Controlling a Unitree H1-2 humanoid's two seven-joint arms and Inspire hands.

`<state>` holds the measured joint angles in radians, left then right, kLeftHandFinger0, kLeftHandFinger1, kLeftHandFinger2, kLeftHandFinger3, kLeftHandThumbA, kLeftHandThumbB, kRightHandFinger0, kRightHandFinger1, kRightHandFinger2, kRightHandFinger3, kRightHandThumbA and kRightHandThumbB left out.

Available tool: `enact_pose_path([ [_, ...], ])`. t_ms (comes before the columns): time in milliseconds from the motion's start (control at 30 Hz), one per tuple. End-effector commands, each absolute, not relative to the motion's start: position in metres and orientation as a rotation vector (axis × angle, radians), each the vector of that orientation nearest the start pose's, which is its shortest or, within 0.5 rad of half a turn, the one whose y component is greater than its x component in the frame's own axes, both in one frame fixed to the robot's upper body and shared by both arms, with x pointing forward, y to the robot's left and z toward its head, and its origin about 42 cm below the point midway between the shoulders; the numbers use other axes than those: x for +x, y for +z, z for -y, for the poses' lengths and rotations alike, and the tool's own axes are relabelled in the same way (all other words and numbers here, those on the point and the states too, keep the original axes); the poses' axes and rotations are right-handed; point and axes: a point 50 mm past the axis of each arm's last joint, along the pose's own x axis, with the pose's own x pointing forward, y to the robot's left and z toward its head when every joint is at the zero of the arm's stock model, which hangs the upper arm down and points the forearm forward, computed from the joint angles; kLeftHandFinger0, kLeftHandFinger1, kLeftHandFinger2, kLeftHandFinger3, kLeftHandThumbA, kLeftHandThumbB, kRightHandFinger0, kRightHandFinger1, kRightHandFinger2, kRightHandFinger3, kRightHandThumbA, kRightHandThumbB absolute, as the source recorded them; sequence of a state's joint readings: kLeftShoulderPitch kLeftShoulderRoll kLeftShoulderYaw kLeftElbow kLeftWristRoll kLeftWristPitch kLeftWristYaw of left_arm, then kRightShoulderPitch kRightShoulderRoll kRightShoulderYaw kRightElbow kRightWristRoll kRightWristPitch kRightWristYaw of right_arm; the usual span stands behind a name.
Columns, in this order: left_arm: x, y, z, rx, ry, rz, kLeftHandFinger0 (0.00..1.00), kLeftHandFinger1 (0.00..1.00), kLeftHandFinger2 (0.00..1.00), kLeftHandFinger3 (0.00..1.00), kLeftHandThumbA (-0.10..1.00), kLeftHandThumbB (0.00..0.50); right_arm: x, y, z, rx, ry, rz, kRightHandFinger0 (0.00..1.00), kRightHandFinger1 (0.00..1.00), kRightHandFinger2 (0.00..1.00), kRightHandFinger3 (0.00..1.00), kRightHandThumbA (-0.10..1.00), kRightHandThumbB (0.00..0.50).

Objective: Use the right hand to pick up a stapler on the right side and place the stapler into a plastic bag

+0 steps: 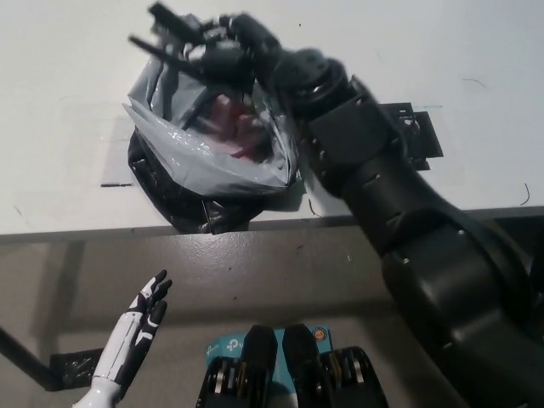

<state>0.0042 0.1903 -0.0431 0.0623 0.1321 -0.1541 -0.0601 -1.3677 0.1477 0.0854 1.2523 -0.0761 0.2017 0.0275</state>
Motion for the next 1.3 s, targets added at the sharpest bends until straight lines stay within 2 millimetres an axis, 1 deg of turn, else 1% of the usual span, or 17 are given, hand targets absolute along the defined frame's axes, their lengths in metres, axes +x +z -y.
enact_pose_path([
  [0, 0.283, 0.102, -0.256, 0.335, -0.146, 0.135, 1.0, 1.0, 1.0, 1.0, 1.0, 0.312, 0.555, 0.376, -0.033, -0.425, 0.377, 0.113, 0.0, 0.41, 0.69, 0.59, -0.03, 0.174],
  [33, 0.284, 0.102, -0.256, 0.332, -0.15, 0.137, 1.0, 1.0, 1.0, 1.0, 1.0, 0.318, 0.554, 0.371, -0.033, -0.431, 0.372, 0.102, 0.05, 0.49, 0.75, 0.59, -0.03, 0.181],
  [100, 0.285, 0.102, -0.256, 0.332, -0.154, 0.14, 1.0, 1.0, 1.0, 1.0, 1.0, 0.318, 0.553, 0.362, -0.033, -0.434, 0.361, 0.085, 0.09, 0.44, 0.65, 0.53, -0.05, 0.187],
  [200, 0.288, 0.103, -0.256, 0.338, -0.158, 0.15, 1.0, 1.0, 1.0, 1.0, 1.0, 0.311, 0.552, 0.35, -0.034, -0.461, 0.354, 0.054, 0.17, 0.46, 0.62, 0.5, 0.0, 0.2],
  [233, 0.288, 0.104, -0.256, 0.34, -0.159, 0.15, 1.0, 1.0, 1.0, 1.0, 1.0, 0.312, 0.551, 0.345, -0.035, -0.46, 0.354, 0.048, 0.14, 0.45, 0.62, 0.52, 0.03, 0.196],
  [300, 0.288, 0.104, -0.256, 0.34, -0.163, 0.149, 1.0, 1.0, 1.0, 1.0, 1.0, 0.311, 0.55, 0.339, -0.035, -0.467, 0.353, 0.042, 0.14, 0.54, 0.79, 0.63, 0.14, 0.228],
  [333, 0.289, 0.105, -0.256, 0.336, -0.166, 0.149, 1.0, 1.0, 1.0, 1.0, 1.0, 0.306, 0.55, 0.336, -0.035, -0.488, 0.363, 0.044, 0.41, 0.85, 1.0, 0.94, 0.34, 0.265],
  [367, 0.289, 0.105, -0.255, 0.338, -0.167, 0.148, 1.0, 1.0, 1.0, 1.0, 1.0, 0.304, 0.549, 0.332, -0.034, -0.503, 0.396, 0.034, 0.77, 1.0, 1.0, 1.0, 0.47, 0.29],
  [400, 0.29, 0.106, -0.255, 0.344, -0.168, 0.148, 1.0, 1.0, 1.0, 1.0, 1.0, 0.303, 0.55, 0.332, -0.033, -0.496, 0.427, 0.021, 1.0, 1.0, 1.0, 1.0, 0.58, 0.322],
  [433, 0.29, 0.106, -0.255, 0.347, -0.169, 0.147, 1.0, 1.0, 1.0, 1.0, 1.0, 0.3, 0.55, 0.331, -0.032, -0.495, 0.471, 0.004, 1.0, 1.0, 1.0, 1.0, 0.66, 0.381],
  [500, 0.292, 0.108, -0.255, 0.345, -0.171, 0.146, 1.0, 1.0, 1.0, 1.0, 1.0, 0.305, 0.551, 0.334, -0.032, -0.512, 0.498, 0.01, 1.0, 1.0, 1.0, 1.0, 0.72, 0.432],
  [633, 0.293, 0.109, -0.254, 0.357, -0.177, 0.152, 1.0, 1.0, 1.0, 1.0, 1.0, 0.298, 0.552, 0.339, -0.03, -0.561, 0.538, 0.035, 1.0, 1.0, 1.0, 1.0, 0.86, 0.453],
  [867, 0.293, 0.11, -0.252, 0.347, -0.184, 0.144, 1.0, 1.0, 1.0, 1.0, 1.0, 0.299, 0.554, 0.347, -0.026, -0.586, 0.546, 0.071, 1.0, 1.0, 1.0, 1.0, 0.91, 0.489],
  [1067, 0.294, 0.111, -0.253, 0.339, -0.179, 0.141, 1.0, 1.0, 1.0, 1.0, 1.0, 0.297, 0.554, 0.372, -0.029, -0.557, 0.545, 0.192, 1.0, 1.0, 1.0, 1.0, 0.91, 0.5],
  [1100, 0.294, 0.109, -0.254, 0.333, -0.179, 0.141, 1.0, 1.0, 1.0, 1.0, 1.0, 0.31, 0.554, 0.413, -0.032, -0.548, 0.545, 0.289, 1.0, 1.0, 1.0, 1.0, 1.0, 0.496],
  [1233, 0.294, 0.109, -0.253, 0.353, -0.181, 0.151, 1.0, 1.0, 1.0, 1.0, 1.0, 0.291, 0.545, 0.478, -0.025, -0.463, 0.541, 0.447, 1.0, 1.0, 1.0, 1.0, 1.0, 0.5],
  [1267, 0.294, 0.109, -0.253, 0.355, -0.182, 0.151, 1.0, 1.0, 1.0, 1.0, 1.0, 0.281, 0.536, 0.508, -0.017, -0.377, 0.545, 0.511, 1.0, 1.0, 1.0, 1.0, 1.0, 0.49],
])
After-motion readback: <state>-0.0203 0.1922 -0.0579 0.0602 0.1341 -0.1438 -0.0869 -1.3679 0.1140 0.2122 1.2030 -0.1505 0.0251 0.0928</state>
